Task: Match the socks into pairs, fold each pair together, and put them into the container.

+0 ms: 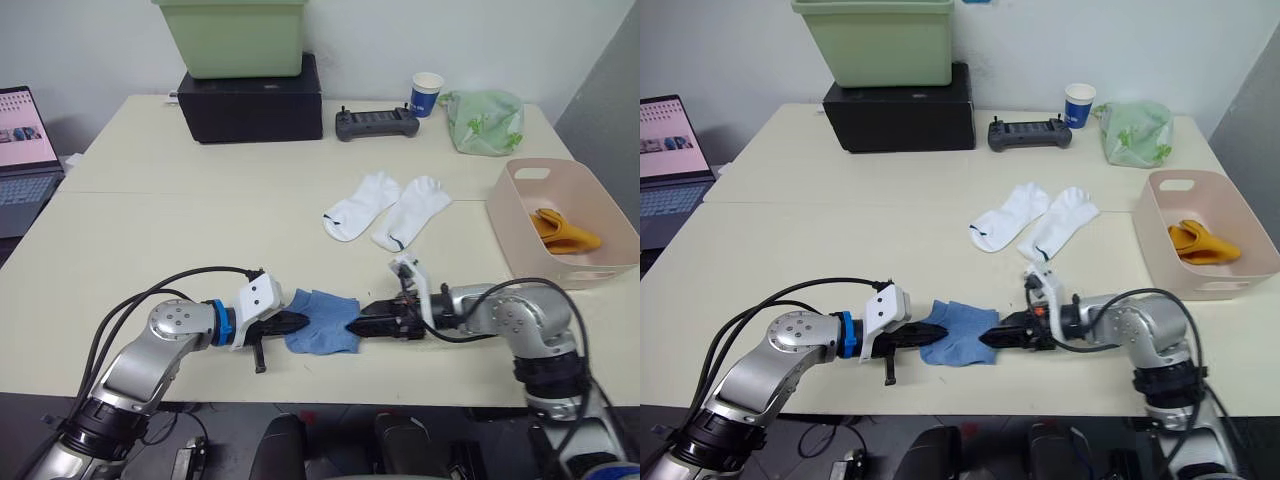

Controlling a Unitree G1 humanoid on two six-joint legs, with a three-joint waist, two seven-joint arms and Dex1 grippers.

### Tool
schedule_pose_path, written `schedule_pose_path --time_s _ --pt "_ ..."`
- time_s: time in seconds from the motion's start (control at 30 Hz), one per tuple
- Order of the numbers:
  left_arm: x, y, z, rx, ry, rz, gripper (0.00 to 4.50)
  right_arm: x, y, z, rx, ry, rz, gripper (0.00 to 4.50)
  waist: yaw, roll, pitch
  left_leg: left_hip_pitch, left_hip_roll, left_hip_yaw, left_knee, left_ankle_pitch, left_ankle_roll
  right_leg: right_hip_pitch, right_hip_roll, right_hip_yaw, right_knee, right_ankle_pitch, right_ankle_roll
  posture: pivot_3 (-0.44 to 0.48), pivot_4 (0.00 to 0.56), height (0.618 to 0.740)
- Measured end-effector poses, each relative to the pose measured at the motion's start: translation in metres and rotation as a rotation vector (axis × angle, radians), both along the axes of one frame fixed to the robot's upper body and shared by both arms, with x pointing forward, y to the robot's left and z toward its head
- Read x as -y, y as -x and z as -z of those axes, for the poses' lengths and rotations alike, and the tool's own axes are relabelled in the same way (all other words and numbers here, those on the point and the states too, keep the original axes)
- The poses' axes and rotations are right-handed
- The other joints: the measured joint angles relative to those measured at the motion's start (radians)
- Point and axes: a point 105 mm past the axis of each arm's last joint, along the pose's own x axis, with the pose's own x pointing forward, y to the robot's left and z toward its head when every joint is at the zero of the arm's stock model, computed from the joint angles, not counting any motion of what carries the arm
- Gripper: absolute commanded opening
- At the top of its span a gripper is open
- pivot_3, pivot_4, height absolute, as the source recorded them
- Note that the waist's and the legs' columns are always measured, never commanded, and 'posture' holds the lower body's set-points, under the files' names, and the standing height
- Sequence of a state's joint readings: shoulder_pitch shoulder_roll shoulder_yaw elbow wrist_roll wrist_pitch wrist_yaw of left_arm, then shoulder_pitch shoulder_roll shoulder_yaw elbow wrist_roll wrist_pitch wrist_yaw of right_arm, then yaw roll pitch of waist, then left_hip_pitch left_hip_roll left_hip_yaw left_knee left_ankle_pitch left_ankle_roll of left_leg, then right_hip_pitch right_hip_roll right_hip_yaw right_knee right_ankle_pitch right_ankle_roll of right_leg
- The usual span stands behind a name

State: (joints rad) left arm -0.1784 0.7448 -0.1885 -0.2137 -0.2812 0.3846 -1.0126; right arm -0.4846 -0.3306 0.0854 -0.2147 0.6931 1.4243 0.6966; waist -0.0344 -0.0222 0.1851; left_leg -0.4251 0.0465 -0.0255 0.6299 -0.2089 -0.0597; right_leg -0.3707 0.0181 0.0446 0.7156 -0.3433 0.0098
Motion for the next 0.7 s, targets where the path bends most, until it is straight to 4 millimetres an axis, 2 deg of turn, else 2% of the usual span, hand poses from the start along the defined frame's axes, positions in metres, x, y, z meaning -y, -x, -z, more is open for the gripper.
schedule_pose_path --time_s 0.23,0.3,0.33,0.4,0.53,0.57,0.7 --pt "0.000 0.000 0.000 0.001 0.004 -0.012 0.00 -0.034 -0.002 0.003 -0.130 -0.084 0.005 4.12 0.000 0.000 0.000 0.000 0.000 0.000 0.000 0.000 0.000 -0.001 0.000 0.000 0.000 0.000 0.000 0.000 0.150 0.740" --pt "0.000 0.002 0.000 -0.003 0.010 -0.022 0.00 -0.036 -0.003 0.005 -0.144 -0.090 0.009 4.12 0.000 0.000 0.000 0.000 0.000 0.001 0.000 0.000 0.000 -0.001 0.000 0.000 0.000 0.000 0.000 0.000 0.150 0.740" --pt "-0.001 0.002 0.000 -0.006 0.012 -0.029 0.00 -0.036 -0.004 0.005 -0.143 -0.092 0.012 3.94 0.000 0.000 0.000 0.000 0.000 0.001 0.000 0.000 0.000 -0.001 0.000 0.001 0.000 0.000 0.000 0.000 0.150 0.740" --pt "-0.005 0.004 0.001 -0.011 0.020 -0.052 0.00 -0.034 -0.006 0.006 -0.125 -0.082 0.020 3.48 0.000 0.000 0.000 0.000 0.000 0.001 0.000 0.000 0.000 -0.001 0.000 0.000 0.000 0.000 0.000 0.000 0.150 0.740" --pt "-0.008 0.008 0.001 -0.020 0.037 -0.084 0.00 -0.026 -0.010 0.010 -0.095 -0.044 0.034 2.09 -0.002 0.000 0.000 0.000 0.000 0.001 0.000 0.000 0.000 -0.001 0.000 0.001 0.000 0.000 0.000 0.000 0.150 0.740" --pt "-0.009 0.008 0.000 -0.018 0.039 -0.089 0.00 -0.025 -0.011 0.011 -0.084 -0.033 0.035 1.63 -0.002 0.000 0.000 0.000 0.000 0.001 0.000 0.000 0.000 -0.001 0.000 0.001 0.000 0.000 0.000 0.000 0.150 0.740" --pt "-0.008 0.009 0.000 -0.033 0.056 -0.102 0.00 -0.028 -0.011 0.010 -0.057 -0.036 0.023 0.23 -0.003 0.000 0.000 0.000 0.000 0.001 0.000 0.000 0.000 -0.001 0.000 0.001 0.000 0.000 0.000 0.000 0.150 0.740"
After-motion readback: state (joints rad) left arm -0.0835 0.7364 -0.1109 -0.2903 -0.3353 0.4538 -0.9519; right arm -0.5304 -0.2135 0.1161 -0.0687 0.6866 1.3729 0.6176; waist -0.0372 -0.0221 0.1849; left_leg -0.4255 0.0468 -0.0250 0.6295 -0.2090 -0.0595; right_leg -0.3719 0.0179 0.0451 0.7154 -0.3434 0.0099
